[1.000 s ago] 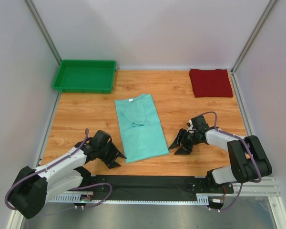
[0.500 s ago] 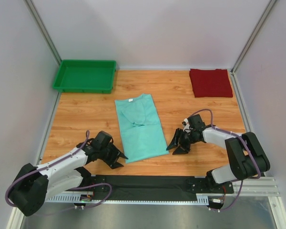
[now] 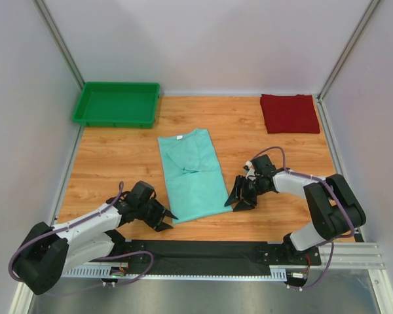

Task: Fold and stack the t-shirts
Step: Fold the tshirt

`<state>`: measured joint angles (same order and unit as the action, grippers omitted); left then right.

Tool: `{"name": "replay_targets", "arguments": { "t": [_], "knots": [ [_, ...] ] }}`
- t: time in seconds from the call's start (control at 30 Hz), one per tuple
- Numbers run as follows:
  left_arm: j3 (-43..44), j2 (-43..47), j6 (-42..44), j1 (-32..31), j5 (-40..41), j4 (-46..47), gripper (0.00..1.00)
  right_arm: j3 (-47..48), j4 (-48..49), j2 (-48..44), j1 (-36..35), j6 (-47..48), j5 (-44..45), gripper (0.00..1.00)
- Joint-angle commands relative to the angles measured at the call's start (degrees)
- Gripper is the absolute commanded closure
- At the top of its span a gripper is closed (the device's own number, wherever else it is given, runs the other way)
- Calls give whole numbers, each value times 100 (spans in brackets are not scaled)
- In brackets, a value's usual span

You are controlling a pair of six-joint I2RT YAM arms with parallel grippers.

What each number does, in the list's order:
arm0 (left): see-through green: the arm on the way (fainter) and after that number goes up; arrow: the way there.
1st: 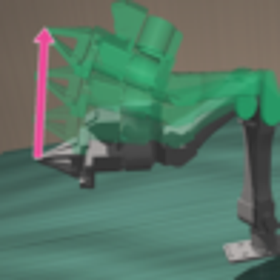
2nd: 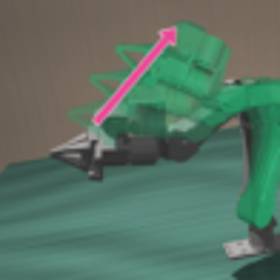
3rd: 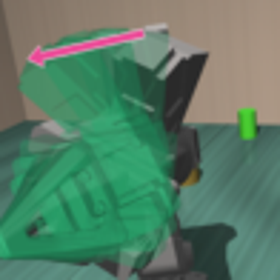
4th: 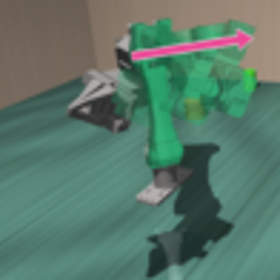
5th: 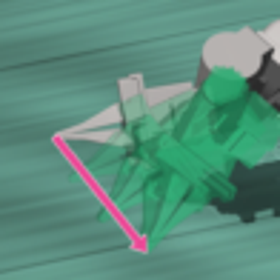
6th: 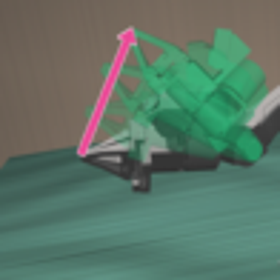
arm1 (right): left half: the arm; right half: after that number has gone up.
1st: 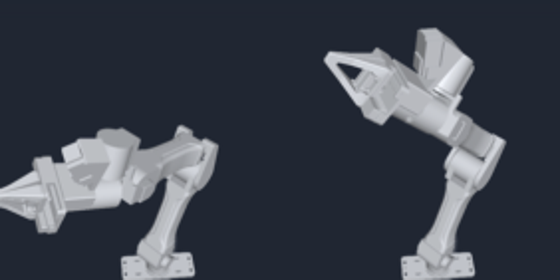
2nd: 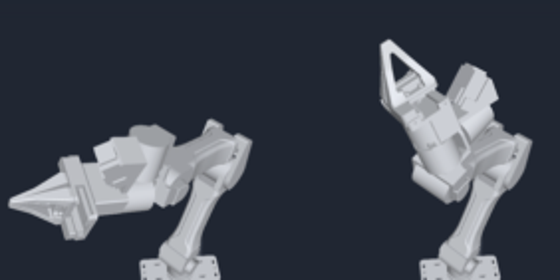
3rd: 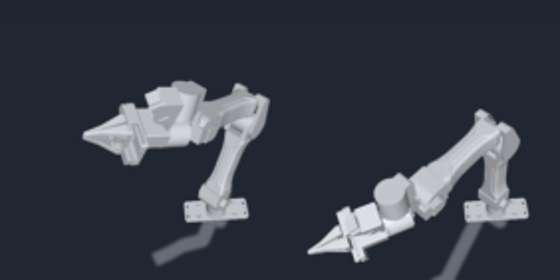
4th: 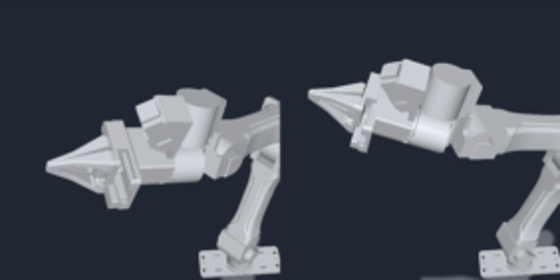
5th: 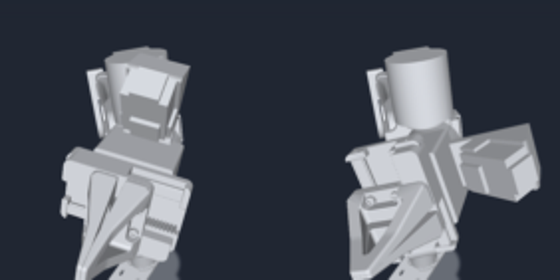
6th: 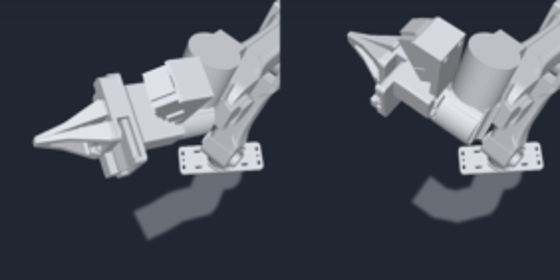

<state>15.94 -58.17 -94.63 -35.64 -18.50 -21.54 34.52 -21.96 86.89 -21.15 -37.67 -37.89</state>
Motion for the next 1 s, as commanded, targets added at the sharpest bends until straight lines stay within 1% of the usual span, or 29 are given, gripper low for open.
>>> {"name": "replay_targets", "arguments": {
  "t": [0.0,0.23,0.47,0.57,0.6,0.63,0.97],
  "knots": [
    [-372,68,-126,-40,541,-474,50,-51,95,214,-117,286,572,49],
    [-540,368,-258,-40,830,-483,51,-86,139,284,-170,252,616,49],
    [-496,122,-161,-40,980,-307,53,-103,191,363,-170,216,634,51],
    [-514,78,-100,-31,1024,-175,57,-147,332,407,-170,181,572,57],
    [-487,69,-65,-31,1094,-175,58,-165,411,460,-162,146,563,61],
    [-487,60,-30,-40,1129,-175,60,-165,455,478,-170,111,555,62],
    [-347,8,129,-31,1446,-105,66,-183,622,531,-170,14,510,73]
  ]
}}
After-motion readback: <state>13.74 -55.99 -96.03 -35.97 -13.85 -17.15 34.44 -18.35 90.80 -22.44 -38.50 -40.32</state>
